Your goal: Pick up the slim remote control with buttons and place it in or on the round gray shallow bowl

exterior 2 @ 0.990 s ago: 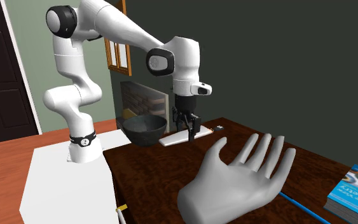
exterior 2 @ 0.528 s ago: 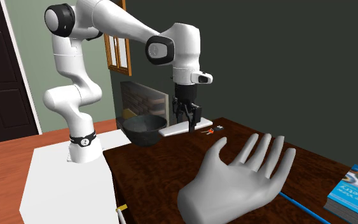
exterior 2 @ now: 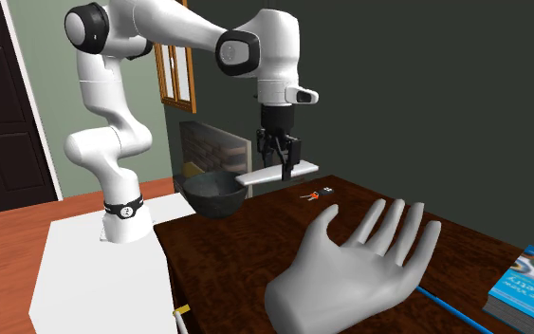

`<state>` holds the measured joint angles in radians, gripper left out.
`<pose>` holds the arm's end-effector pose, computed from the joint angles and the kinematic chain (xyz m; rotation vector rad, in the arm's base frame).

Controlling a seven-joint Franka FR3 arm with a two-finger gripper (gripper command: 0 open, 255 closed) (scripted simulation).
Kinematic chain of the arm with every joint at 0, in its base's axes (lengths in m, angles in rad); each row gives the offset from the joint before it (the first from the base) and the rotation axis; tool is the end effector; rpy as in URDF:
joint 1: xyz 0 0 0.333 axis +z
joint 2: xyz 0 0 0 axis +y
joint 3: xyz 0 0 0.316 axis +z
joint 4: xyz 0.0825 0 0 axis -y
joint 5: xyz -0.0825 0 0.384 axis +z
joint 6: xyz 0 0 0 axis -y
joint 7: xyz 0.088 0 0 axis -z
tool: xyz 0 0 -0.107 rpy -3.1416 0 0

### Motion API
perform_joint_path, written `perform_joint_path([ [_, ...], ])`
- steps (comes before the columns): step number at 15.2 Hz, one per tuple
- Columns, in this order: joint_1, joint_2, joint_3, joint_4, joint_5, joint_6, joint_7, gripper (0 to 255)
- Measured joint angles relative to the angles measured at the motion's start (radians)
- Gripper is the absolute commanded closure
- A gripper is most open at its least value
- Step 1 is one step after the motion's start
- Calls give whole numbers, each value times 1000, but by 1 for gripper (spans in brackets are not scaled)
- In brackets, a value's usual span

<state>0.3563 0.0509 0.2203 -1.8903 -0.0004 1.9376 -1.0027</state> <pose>0.4819 0.3113 0.4757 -2.2044 -2.2229 0.0001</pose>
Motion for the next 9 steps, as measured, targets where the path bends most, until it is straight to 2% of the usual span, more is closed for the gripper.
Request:
perform_joint_path([
  [4, 0, -10, 0, 39, 2, -48, -1, 255],
  [9, -5, -171, -7, -138, 39, -30, -27, 255],
])
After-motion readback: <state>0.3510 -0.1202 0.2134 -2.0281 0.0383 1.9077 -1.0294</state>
